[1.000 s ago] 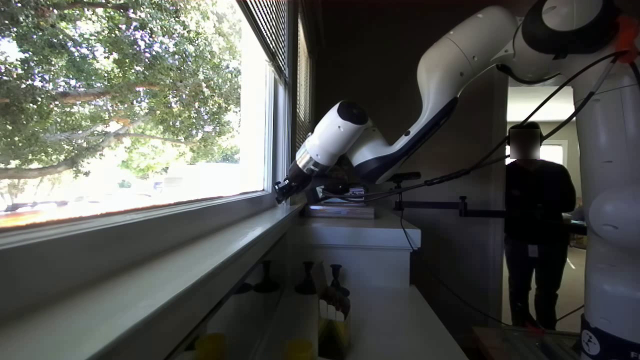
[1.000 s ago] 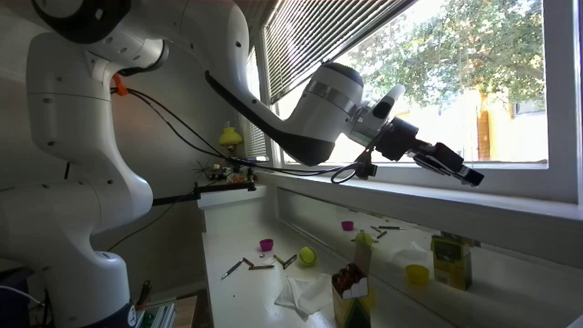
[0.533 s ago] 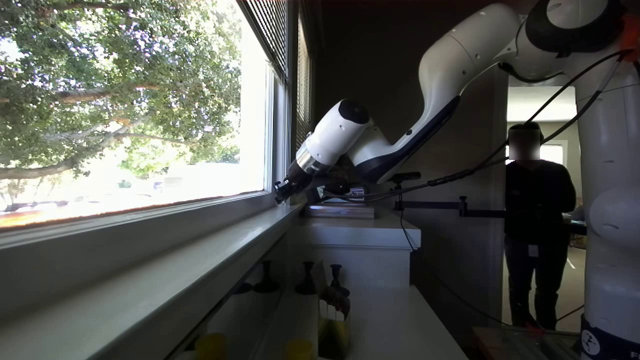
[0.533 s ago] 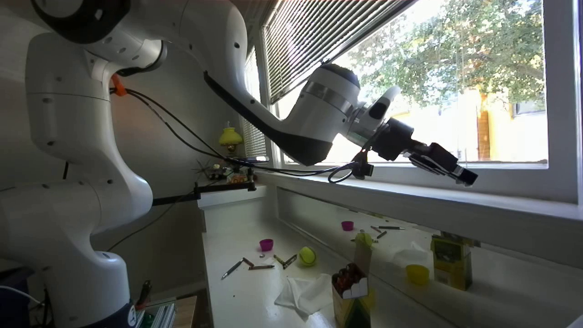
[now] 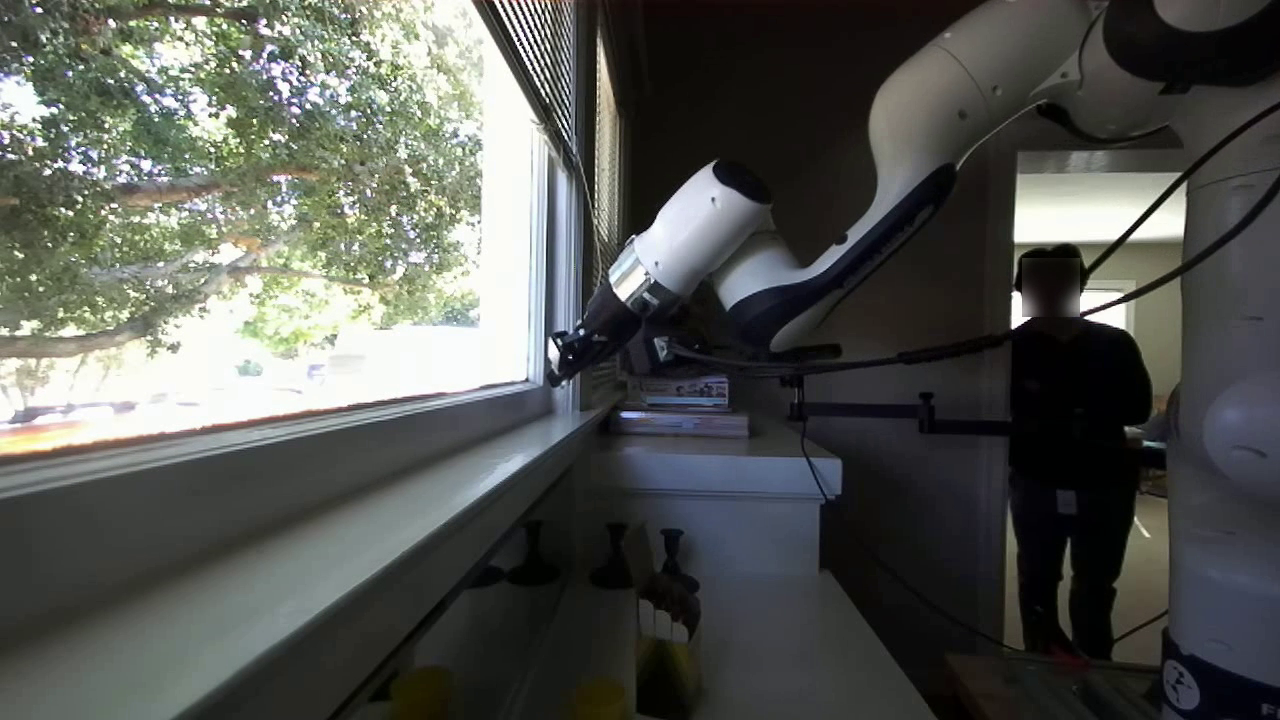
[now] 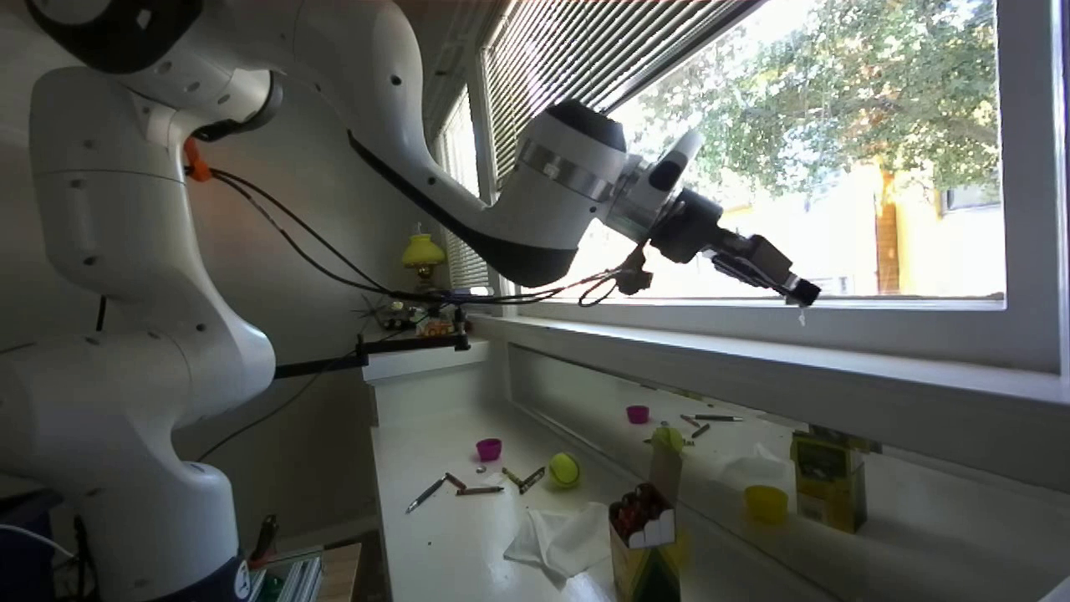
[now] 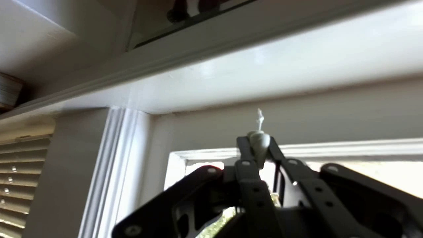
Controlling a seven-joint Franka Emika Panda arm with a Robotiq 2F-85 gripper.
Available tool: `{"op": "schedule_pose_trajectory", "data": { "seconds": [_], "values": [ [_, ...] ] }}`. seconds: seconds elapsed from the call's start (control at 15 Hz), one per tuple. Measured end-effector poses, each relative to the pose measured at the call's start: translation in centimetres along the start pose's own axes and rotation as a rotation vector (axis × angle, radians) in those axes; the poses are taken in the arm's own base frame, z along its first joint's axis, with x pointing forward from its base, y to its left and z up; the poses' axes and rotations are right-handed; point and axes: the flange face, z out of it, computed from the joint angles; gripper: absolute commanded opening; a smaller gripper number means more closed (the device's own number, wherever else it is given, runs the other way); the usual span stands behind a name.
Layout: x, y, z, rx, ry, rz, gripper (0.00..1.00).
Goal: Close the window blinds
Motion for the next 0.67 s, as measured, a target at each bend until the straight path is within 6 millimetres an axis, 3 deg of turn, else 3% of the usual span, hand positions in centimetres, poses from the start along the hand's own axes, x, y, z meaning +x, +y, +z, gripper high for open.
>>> {"op": "schedule_pose_trajectory", "data": {
  "seconds": [0.33,0.67],
  "values": [
    [-0.9,-3.8,-5.2,0.246,0.026,0.043,0.03],
    [-4.9,-9.9,-8.4,0.413,-0.009,-0.016,0.03]
  ]
}}
